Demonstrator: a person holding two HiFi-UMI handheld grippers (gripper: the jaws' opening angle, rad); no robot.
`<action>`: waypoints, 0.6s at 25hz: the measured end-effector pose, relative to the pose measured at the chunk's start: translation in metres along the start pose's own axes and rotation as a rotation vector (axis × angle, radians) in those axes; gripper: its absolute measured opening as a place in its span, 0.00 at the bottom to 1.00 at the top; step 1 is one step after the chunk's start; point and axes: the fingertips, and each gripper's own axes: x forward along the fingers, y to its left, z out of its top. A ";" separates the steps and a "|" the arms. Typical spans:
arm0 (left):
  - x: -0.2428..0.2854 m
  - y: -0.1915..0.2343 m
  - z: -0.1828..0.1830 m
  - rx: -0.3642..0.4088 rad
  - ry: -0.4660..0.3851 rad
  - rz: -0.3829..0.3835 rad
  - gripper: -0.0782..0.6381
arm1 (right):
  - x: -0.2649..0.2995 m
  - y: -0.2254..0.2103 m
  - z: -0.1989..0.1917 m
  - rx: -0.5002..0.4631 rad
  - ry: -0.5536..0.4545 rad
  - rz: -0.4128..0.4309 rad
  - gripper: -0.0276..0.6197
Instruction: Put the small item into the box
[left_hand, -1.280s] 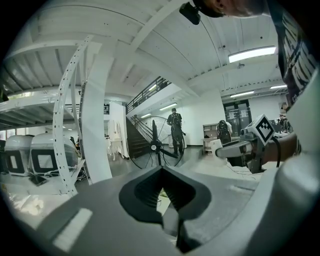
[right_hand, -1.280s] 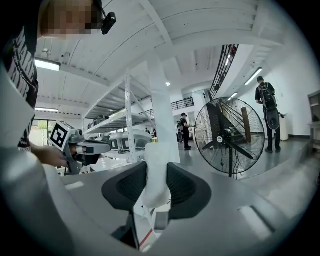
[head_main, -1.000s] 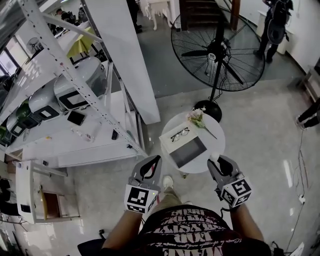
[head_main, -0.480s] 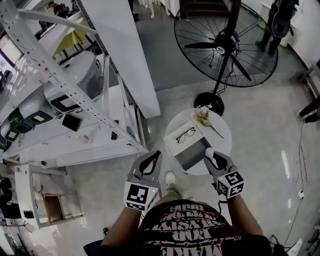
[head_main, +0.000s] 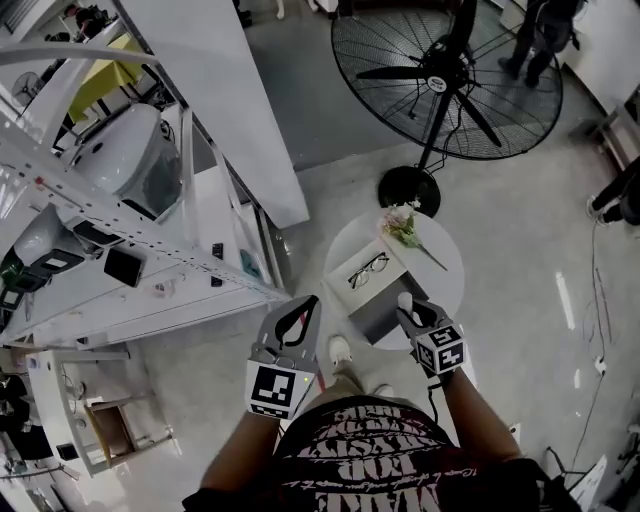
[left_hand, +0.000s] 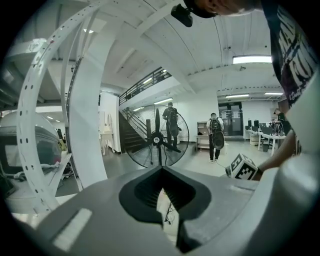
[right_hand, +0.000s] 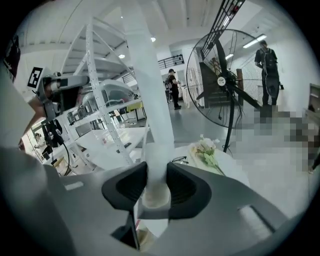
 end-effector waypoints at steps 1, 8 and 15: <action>0.003 0.001 -0.001 -0.001 0.003 -0.006 0.11 | 0.008 -0.004 -0.009 0.012 0.026 -0.003 0.27; 0.019 0.012 -0.017 -0.012 0.052 -0.019 0.11 | 0.063 -0.028 -0.070 0.035 0.207 -0.017 0.27; 0.026 0.021 -0.033 -0.028 0.095 -0.035 0.11 | 0.107 -0.036 -0.119 0.002 0.357 -0.011 0.27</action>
